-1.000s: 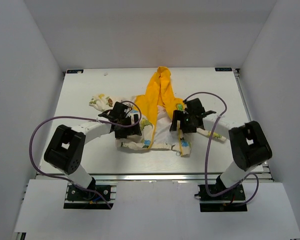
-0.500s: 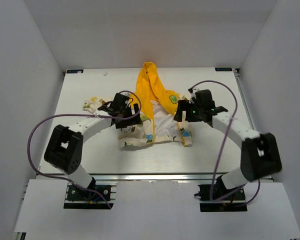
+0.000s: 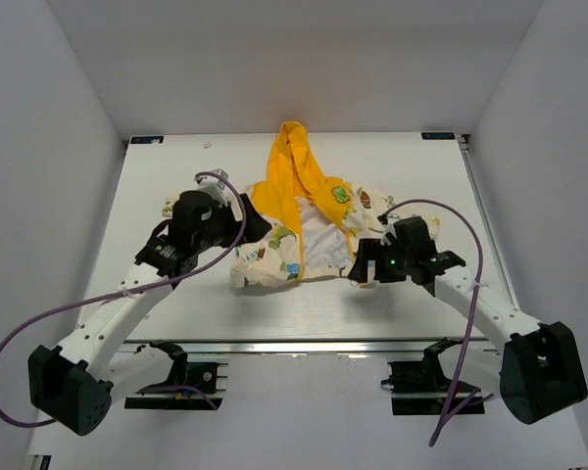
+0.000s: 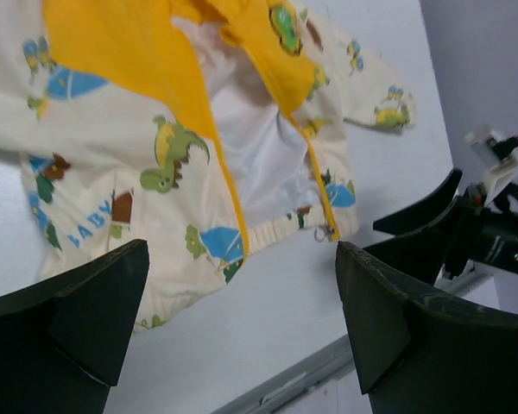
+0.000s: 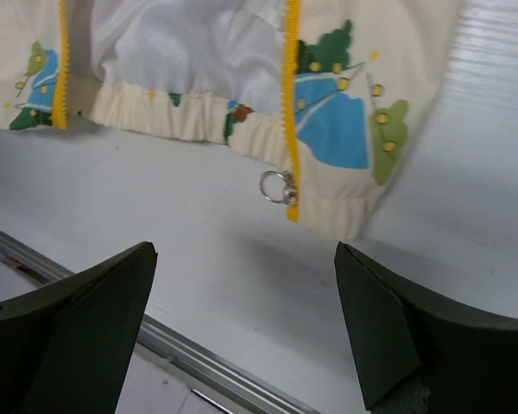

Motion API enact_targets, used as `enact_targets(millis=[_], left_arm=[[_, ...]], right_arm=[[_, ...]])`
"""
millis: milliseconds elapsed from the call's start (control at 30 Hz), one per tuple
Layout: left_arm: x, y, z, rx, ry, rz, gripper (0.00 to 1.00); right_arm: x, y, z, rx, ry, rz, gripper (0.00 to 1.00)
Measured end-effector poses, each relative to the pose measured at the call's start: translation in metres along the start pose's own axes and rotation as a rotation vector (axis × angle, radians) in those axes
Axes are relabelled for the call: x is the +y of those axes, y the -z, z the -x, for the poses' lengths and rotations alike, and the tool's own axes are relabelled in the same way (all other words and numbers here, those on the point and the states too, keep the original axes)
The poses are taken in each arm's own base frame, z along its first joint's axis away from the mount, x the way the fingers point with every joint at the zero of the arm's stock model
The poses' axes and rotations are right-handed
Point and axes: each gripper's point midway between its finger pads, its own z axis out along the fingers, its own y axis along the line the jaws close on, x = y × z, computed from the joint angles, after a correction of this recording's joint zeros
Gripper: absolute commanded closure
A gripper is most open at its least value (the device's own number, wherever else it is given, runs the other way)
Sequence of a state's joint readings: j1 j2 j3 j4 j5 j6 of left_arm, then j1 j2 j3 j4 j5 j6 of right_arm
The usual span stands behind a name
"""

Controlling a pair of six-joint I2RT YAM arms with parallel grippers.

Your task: Zip up the jacket

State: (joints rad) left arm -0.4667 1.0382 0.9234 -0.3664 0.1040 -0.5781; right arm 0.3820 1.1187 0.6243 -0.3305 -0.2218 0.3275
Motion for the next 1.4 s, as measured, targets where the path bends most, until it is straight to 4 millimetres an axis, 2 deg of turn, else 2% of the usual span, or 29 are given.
enact_targets(millis=[67, 200, 267, 333, 467, 533, 667, 767, 867, 900, 1000, 1033, 1167, 1300, 1400], left_arm=[[0.007, -0.007, -0.021, 0.069, 0.015, 0.001, 0.02], [0.033, -0.015, -0.075, 0.236, 0.063, 0.062, 0.02], [0.043, -0.011, -0.093, 0.283, 0.083, 0.092, 0.02], [0.047, -0.003, -0.1, 0.296, 0.095, 0.105, 0.02], [0.043, 0.016, -0.089, 0.244, 0.093, 0.103, 0.02], [0.043, 0.024, -0.083, 0.215, 0.088, 0.115, 0.02], [0.049, 0.036, -0.079, 0.185, 0.086, 0.158, 0.02], [0.055, 0.04, -0.08, 0.183, 0.09, 0.19, 0.02], [0.06, 0.042, -0.081, 0.181, 0.093, 0.217, 0.02], [0.061, 0.043, -0.081, 0.179, 0.094, 0.226, 0.02], [0.065, 0.045, -0.081, 0.174, 0.092, 0.245, 0.02], [0.065, 0.045, -0.08, 0.172, 0.092, 0.247, 0.02], [0.063, 0.048, -0.077, 0.157, 0.091, 0.24, 0.02], [0.059, 0.05, -0.071, 0.136, 0.089, 0.228, 0.02], [0.058, 0.052, -0.069, 0.122, 0.089, 0.219, 0.02]], right_arm=[[0.014, -0.002, -0.003, 0.007, 0.029, 0.04, 0.11], [0.06, -0.013, -0.013, 0.051, 0.114, 0.157, 0.11], [0.084, -0.023, -0.016, 0.081, 0.14, 0.208, 0.11], [0.104, -0.037, -0.017, 0.109, 0.144, 0.258, 0.12], [0.12, -0.069, -0.007, 0.149, 0.094, 0.275, 0.17], [0.127, -0.083, -0.002, 0.155, 0.077, 0.291, 0.25], [0.142, -0.101, 0.005, 0.179, 0.059, 0.336, 0.29], [0.154, -0.108, 0.003, 0.203, 0.059, 0.374, 0.35], [0.161, -0.112, -0.002, 0.225, 0.061, 0.395, 0.61], [0.163, -0.112, -0.003, 0.231, 0.062, 0.403, 0.77], [0.17, -0.108, -0.006, 0.25, 0.06, 0.426, 0.96], [0.172, -0.107, -0.005, 0.248, 0.065, 0.432, 1.0], [0.182, -0.093, 0.002, 0.232, 0.076, 0.437, 1.0], [0.195, -0.063, 0.008, 0.229, 0.076, 0.436, 1.0], [0.194, -0.047, 0.004, 0.253, 0.062, 0.394, 1.0]])
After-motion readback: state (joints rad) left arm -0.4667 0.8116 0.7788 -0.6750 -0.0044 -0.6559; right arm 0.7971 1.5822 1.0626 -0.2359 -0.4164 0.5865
